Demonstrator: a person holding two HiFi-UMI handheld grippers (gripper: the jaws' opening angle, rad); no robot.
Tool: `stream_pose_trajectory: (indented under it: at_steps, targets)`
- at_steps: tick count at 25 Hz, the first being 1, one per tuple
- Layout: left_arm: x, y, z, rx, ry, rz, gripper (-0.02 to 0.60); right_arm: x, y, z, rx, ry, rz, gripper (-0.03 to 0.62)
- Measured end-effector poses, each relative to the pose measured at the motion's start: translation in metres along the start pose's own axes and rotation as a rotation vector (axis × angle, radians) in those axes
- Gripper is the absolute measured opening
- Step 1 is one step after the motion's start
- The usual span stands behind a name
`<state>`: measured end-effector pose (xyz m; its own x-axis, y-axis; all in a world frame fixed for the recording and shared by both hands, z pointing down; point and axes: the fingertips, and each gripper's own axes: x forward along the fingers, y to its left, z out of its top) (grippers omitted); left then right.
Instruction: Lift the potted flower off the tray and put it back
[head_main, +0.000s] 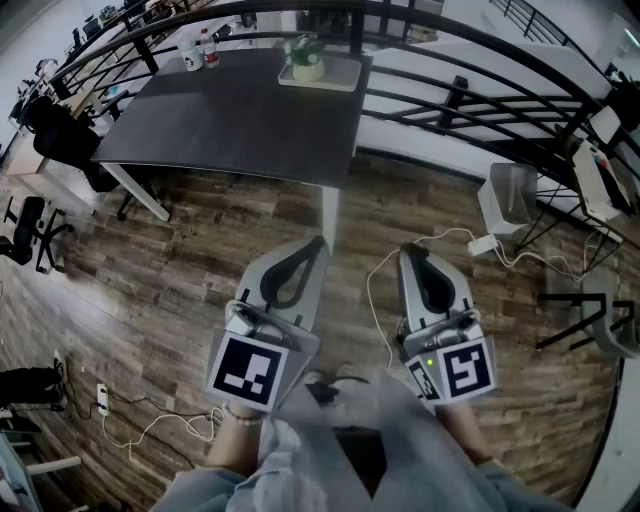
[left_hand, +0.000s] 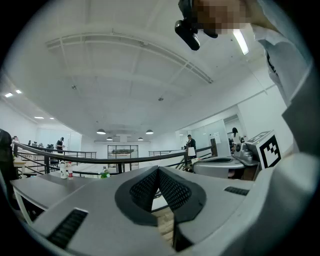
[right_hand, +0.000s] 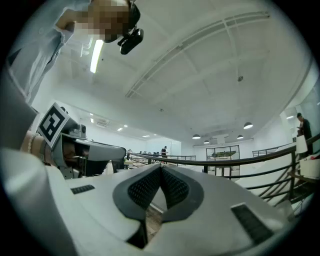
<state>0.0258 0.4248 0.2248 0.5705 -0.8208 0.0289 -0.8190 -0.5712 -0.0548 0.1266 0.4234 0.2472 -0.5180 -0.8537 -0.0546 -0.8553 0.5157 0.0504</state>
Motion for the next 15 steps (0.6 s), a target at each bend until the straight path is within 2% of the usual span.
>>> stream_pose_trajectory:
  at_steps: [15]
  targets:
    - [-0.0047,0.0039,-0.0011,-0.001,0.008,0.036,-0.002,-0.0026,-0.0021,-0.0039,-0.007,0.008,0.014,0.003]
